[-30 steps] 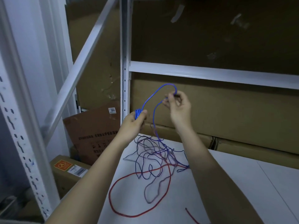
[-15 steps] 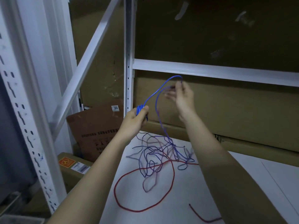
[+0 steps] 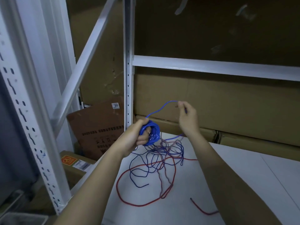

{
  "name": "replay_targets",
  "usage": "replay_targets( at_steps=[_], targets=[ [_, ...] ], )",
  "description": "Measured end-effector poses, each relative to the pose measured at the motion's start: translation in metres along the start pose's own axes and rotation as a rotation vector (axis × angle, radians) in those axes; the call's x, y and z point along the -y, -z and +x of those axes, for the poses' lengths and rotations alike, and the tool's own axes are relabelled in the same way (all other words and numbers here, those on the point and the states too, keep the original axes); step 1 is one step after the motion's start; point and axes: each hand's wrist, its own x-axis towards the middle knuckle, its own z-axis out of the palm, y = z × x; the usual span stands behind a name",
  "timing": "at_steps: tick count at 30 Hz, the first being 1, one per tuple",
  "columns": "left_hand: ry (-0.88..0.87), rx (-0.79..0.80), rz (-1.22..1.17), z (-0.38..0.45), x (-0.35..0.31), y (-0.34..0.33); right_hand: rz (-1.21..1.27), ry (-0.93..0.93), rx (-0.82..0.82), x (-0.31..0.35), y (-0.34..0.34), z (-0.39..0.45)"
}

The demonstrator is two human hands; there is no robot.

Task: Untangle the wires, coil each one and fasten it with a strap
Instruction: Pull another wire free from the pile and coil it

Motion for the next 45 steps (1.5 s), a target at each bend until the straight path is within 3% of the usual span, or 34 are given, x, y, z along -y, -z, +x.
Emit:
replay_targets(
  at_steps=[4, 6, 8, 10, 14, 16, 18, 21, 23, 25, 28, 30, 32, 35, 37, 39, 41, 43, 45],
  targets=[
    [-0.074, 0.027, -0.489, -0.008, -0.008, 0.004, -0.570, 0.225, 0.305, -0.029, 0.003, -0.033],
    [-0.122, -0.029, -0.565, -0.007, -0.012, 0.003, -0.625, 0.363, 0.373, -0.034, -0.001, -0.056],
    [-0.158, -0.103, -0.548, -0.003, -0.011, 0.000, -0.672, 0.549, 0.337, -0.035, -0.003, -0.076],
    [-0.187, -0.172, -0.452, 0.001, -0.003, -0.005, -0.706, 0.771, 0.254, -0.036, -0.010, -0.094],
    [-0.126, -0.274, 0.303, 0.003, 0.022, -0.019, -0.592, 0.947, 0.224, -0.030, -0.014, -0.111],
    [-0.025, -0.226, 0.535, 0.004, 0.040, -0.025, -0.480, 0.836, 0.325, -0.024, -0.013, -0.112],
    [0.015, -0.224, 0.756, 0.004, 0.052, -0.027, -0.321, 0.509, 0.499, -0.016, -0.009, -0.112],
    [-0.121, -0.211, 1.130, 0.002, 0.057, -0.020, -0.209, 0.092, 0.654, -0.018, -0.004, -0.109],
    [-0.093, -0.147, 1.344, 0.001, 0.056, -0.010, -0.238, -0.069, 0.688, -0.025, 0.002, -0.106],
    [0.067, -0.028, 1.320, -0.001, 0.057, -0.003, -0.216, -0.210, 0.720, -0.032, 0.006, -0.106],
    [0.201, 0.150, 1.068, -0.008, 0.061, 0.004, -0.135, -0.268, 0.784, -0.035, 0.008, -0.110],
    [0.152, 0.155, 0.948, -0.015, 0.066, 0.007, -0.034, -0.292, 0.916, -0.035, 0.011, -0.112],
    [0.077, 0.048, 0.848, -0.020, 0.070, 0.010, 0.134, -0.423, 0.996, -0.038, 0.020, -0.109],
    [0.001, -0.088, 0.693, -0.026, 0.077, 0.016, 0.435, -0.615, 0.861, -0.048, 0.031, -0.102],
    [0.016, -0.112, 0.566, -0.030, 0.080, 0.018, 0.478, -0.648, 0.749, -0.052, 0.033, -0.100],
    [0.030, -0.116, 0.443, -0.034, 0.082, 0.016, 0.232, -0.542, 0.643, -0.058, 0.030, -0.101],
    [0.025, -0.156, 0.357, -0.035, 0.079, 0.013, 0.041, -0.433, 0.430, -0.070, 0.028, -0.100],
    [0.010, -0.224, 0.293, -0.034, 0.074, 0.012, -0.011, -0.491, 0.174, -0.084, 0.033, -0.092],
    [-0.009, -0.290, 0.268, -0.032, 0.069, 0.015, -0.172, -0.594, 0.046, -0.099, 0.044, -0.085]
  ],
)
